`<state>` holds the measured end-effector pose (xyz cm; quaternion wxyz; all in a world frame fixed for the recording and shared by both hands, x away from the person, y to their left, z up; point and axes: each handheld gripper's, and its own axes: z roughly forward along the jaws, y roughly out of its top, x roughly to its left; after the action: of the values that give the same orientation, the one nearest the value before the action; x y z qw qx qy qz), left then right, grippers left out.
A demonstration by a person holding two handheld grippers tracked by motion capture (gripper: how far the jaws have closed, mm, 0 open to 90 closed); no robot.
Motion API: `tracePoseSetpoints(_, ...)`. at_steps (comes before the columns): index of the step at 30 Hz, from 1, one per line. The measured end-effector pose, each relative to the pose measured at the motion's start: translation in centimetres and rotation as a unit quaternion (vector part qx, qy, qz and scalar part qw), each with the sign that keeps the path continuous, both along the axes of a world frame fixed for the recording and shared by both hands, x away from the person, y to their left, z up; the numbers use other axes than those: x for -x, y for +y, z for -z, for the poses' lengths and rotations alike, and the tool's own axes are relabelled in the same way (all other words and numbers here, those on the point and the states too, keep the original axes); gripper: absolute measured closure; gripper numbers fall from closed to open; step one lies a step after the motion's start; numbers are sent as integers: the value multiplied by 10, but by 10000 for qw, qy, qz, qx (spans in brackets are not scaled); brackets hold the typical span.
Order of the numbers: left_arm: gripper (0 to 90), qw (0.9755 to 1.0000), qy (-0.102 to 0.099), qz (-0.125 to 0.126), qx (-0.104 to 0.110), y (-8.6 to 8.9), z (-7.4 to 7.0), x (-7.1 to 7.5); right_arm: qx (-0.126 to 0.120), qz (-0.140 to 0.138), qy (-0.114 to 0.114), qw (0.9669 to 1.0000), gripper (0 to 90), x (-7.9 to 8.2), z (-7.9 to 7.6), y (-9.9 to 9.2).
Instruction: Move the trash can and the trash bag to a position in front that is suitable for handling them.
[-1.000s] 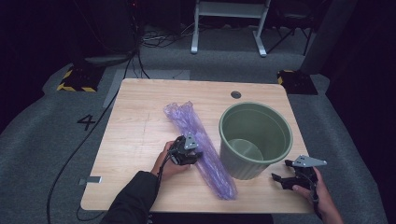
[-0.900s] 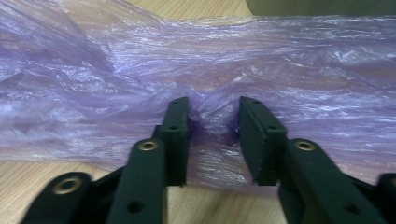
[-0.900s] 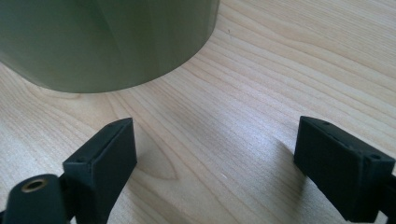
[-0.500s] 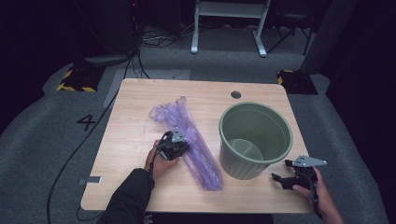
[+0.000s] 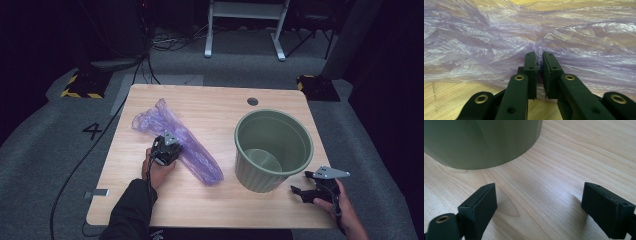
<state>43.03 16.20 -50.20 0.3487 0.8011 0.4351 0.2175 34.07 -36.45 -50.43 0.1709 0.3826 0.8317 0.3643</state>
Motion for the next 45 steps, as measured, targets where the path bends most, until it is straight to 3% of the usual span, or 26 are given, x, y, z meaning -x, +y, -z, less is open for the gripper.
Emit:
tracePoseSetpoints(3, 792, 10000, -45, -49, -63, -3, 0, -1, -8, -19, 1, 10000, 127, 0, 0, 0)
tracePoseSetpoints(10, 646, 9998, -157, 18, 141, -2, -7, 3, -8, -79, 4, 10000, 127, -2, 0, -1)
tracePoseSetpoints(12, 571, 9995, -256, 60, 190, -3, -12, 7, -12, -99, 7, 10000, 127, -2, 0, -1)
tracePoseSetpoints(14, 434, 9992, -313, 102, 204, -3, -18, 11, -11, -124, 7, 9999, 127, -3, 0, -1)
tracePoseSetpoints(16, 346, 9988, -352, 247, 251, -3, -22, 15, -9, -134, 13, 9999, 127, -3, 0, -1)
tracePoseSetpoints(19, 237, 9972, -201, 587, 421, -3, -25, 23, -13, -153, 13, 9999, 127, -3, 0, -1)
tracePoseSetpoints(21, 208, 9965, -171, 716, 396, -4, -25, 30, 2, -146, 6, 9999, 137, -4, 0, -1)
tracePoseSetpoints(24, 192, 9949, -27, 925, 400, -5, -25, 38, 9, -86, -33, 10000, 157, -6, -1, -2)
tracePoseSetpoints(26, 201, 9937, -57, 1036, 433, -7, -23, 43, -118, -45, -46, 9999, 163, -8, -3, -3)
tracePoseSetpoints(29, 214, 9916, -97, 1246, 320, -13, -21, 46, -214, 54, -154, 9996, 180, -10, -7, -5)
tracePoseSetpoints(35, 251, 9895, -24, 1417, 282, -27, -15, 41, -372, -421, -306, 9980, 166, 2, -20, 9)
tracePoseSetpoints(38, 276, 9896, 30, 1426, 159, -35, -11, 37, -376, -665, -332, 9965, 162, 8, -22, 18)
tracePoseSetpoints(41, 328, 9935, 154, 1101, -240, -44, -5, 32, -444, -835, -321, 9950, 158, 12, -22, 27)
tracePoseSetpoints(43, 379, 9936, 294, 1093, 14, -43, -2, 28, -485, -879, -355, 9943, 159, 14, -22, 33)
tracePoseSetpoints(45, 396, 9936, 307, 1084, 101, -42, -2, 26, -467, -782, -416, 9950, 178, 15, -22, 39)
